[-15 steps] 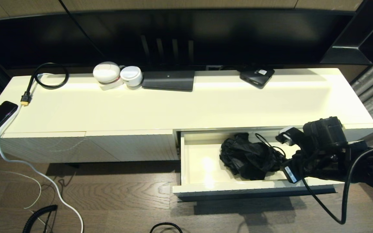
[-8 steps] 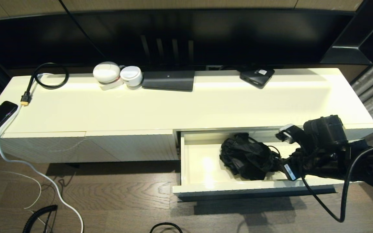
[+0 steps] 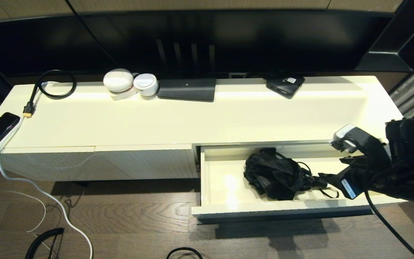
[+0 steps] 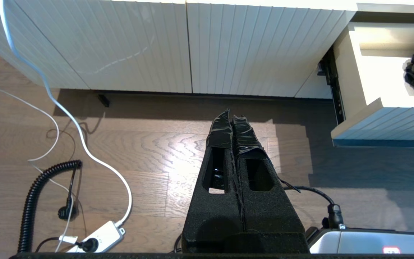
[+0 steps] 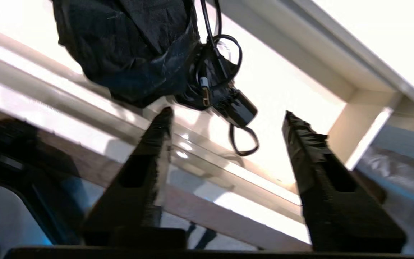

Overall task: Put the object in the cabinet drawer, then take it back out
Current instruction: Close the drawer

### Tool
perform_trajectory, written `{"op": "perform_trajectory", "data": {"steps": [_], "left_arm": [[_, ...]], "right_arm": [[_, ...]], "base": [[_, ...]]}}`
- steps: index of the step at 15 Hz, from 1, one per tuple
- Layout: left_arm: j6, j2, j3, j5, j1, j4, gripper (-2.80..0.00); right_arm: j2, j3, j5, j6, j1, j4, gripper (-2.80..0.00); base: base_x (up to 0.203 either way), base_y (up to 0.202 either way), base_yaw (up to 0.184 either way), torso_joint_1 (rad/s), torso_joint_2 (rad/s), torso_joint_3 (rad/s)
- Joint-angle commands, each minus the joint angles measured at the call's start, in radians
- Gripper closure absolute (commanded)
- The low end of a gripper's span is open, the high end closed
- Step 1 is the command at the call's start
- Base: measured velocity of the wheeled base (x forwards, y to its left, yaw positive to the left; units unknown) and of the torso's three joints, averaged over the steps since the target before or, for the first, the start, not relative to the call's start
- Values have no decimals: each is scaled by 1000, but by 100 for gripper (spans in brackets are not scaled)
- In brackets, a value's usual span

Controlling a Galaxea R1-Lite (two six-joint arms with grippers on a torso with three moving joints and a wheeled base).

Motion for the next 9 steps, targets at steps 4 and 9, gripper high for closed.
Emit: {"op": "perform_trajectory", "data": {"steps": [4,9], "left_arm": [[-1,0,0,1,0,0,0],[-1,0,1,1,0,0,0]], "right_arm": [[-242,84,52,-266,10,147,0],[-295,117,165,-602,26,329,0]], "base": [[0,0,0,0,0,0],[0,0,0,0,0,0]]}}
